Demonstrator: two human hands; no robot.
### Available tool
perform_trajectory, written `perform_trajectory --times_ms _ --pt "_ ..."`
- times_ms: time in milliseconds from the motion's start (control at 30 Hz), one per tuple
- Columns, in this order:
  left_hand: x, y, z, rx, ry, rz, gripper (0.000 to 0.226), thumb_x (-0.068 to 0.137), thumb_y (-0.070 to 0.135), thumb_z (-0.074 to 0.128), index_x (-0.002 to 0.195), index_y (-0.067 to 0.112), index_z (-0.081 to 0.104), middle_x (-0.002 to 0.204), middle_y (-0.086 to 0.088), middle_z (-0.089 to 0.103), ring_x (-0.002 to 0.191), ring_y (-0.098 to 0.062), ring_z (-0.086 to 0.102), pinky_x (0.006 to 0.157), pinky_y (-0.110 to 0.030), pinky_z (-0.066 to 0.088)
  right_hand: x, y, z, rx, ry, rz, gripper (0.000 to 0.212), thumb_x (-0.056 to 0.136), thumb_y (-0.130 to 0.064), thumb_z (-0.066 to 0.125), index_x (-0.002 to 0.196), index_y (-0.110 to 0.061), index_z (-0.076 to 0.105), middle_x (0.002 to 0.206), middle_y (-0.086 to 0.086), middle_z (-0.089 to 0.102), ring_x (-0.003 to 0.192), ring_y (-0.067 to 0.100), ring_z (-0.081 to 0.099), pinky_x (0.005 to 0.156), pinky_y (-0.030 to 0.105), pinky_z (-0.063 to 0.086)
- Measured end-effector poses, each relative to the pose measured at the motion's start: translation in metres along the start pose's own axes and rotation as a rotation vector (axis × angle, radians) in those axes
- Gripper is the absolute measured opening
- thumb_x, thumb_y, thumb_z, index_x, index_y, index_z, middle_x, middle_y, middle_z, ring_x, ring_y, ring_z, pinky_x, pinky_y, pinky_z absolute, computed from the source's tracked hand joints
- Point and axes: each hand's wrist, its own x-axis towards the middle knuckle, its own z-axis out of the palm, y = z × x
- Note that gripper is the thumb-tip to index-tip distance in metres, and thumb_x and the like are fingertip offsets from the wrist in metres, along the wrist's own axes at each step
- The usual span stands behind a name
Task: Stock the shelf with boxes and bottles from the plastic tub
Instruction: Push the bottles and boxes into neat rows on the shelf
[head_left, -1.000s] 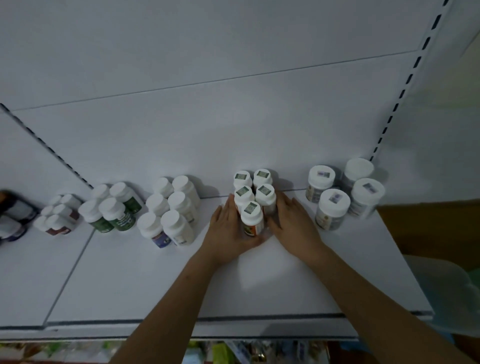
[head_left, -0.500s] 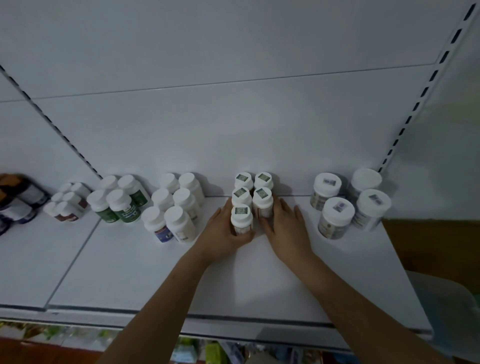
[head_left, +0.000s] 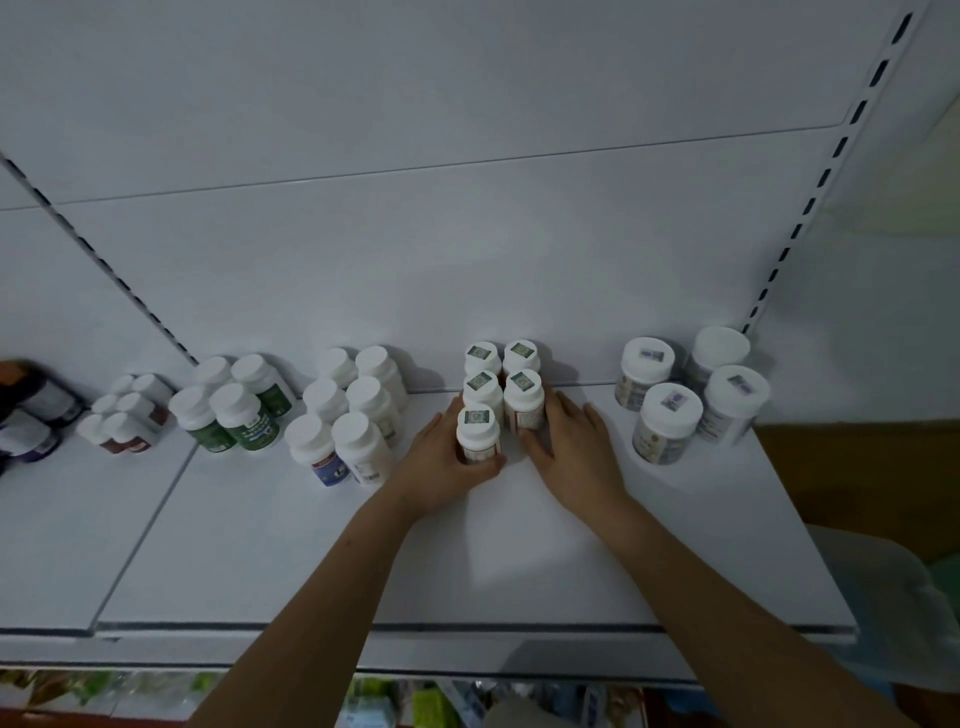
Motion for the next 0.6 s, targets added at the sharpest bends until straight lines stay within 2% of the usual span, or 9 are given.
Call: perform_trajectory --times_ms 67,167,267,333,400,467,533,600 --pt "-0.001 0.001 0.000 -0.007 -0.002 -0.002 0.069 0.081 0.037 0.074 0.142 0.031 0.042 0.124 0.017 0.053 0.122 -0.012 0.048 0.105 -0.033 0.037 0.001 0.001 0.000 0.001 -0.003 -0.001 0.065 0.094 -0.045 0.048 0.152 -0.021 0.030 0.146 0.004 0.050 0.138 0.020 0.041 0.120 0.041 0.018" --pt "-0.002 0.000 -0.002 0.002 -0.042 -0.042 0.086 0.077 0.046 0.071 0.152 0.031 0.029 0.154 0.004 0.037 0.146 -0.025 0.027 0.118 -0.045 0.027 -0.001 -0.002 -0.003 0.002 -0.029 -0.006 0.072 0.093 -0.043 0.056 0.153 -0.018 0.025 0.147 0.007 0.047 0.138 0.024 0.040 0.120 0.043 0.018" --pt "-0.002 0.001 -0.007 0.095 -0.065 -0.066 0.109 0.065 0.073 0.067 0.154 0.027 0.024 0.156 0.000 0.031 0.147 -0.029 0.022 0.119 -0.048 0.025 -0.009 -0.009 -0.011 0.044 -0.061 0.047 0.085 0.093 -0.039 0.061 0.155 -0.005 0.014 0.150 0.017 0.041 0.136 0.032 0.040 0.116 0.041 0.026" --pt "-0.014 0.001 -0.007 0.138 -0.096 -0.128 0.123 0.066 0.077 0.068 0.157 0.017 0.012 0.163 -0.003 0.017 0.152 -0.025 0.010 0.123 -0.039 0.012 -0.024 -0.012 -0.023 0.072 -0.078 0.057 0.088 0.094 -0.039 0.061 0.157 -0.005 0.009 0.153 0.018 0.038 0.137 0.033 0.039 0.114 0.038 0.032" --pt "-0.038 -0.001 -0.004 0.135 -0.050 -0.184 0.111 0.079 0.061 0.071 0.158 0.013 0.008 0.164 -0.001 0.011 0.152 -0.019 0.008 0.122 -0.032 0.010 -0.048 -0.010 -0.038 0.126 -0.112 0.047 0.079 0.097 -0.037 0.058 0.157 -0.012 0.015 0.154 0.012 0.038 0.138 0.025 0.040 0.113 0.031 0.032" --pt "-0.067 -0.006 0.002 0.094 0.107 -0.157 0.083 0.087 0.048 0.069 0.152 0.016 0.030 0.157 -0.001 0.032 0.143 -0.017 0.032 0.118 -0.031 0.025 -0.075 -0.002 -0.056 0.220 -0.119 0.042 0.064 0.099 -0.034 0.055 0.155 -0.021 0.028 0.148 0.001 0.045 0.131 0.012 0.046 0.110 0.028 0.036" --pt "-0.089 -0.007 0.006 0.001 0.271 -0.042 0.045 0.086 0.042 0.066 0.124 0.022 0.054 0.126 0.002 0.056 0.115 -0.014 0.053 0.101 -0.030 0.044 -0.097 0.009 -0.073 0.285 -0.036 0.010 0.048 0.098 -0.034 0.054 0.144 -0.025 0.045 0.135 -0.009 0.055 0.118 -0.001 0.052 0.100 0.031 0.047" --pt "-0.098 0.000 0.007 -0.033 0.321 0.040 0.020 0.082 0.038 0.056 0.096 0.024 0.057 0.096 0.006 0.059 0.091 -0.012 0.056 0.081 -0.027 0.046 -0.110 0.023 -0.092 0.278 0.072 -0.011 0.036 0.096 -0.036 0.051 0.130 -0.024 0.057 0.120 -0.013 0.062 0.103 -0.002 0.057 0.087 0.023 0.051"
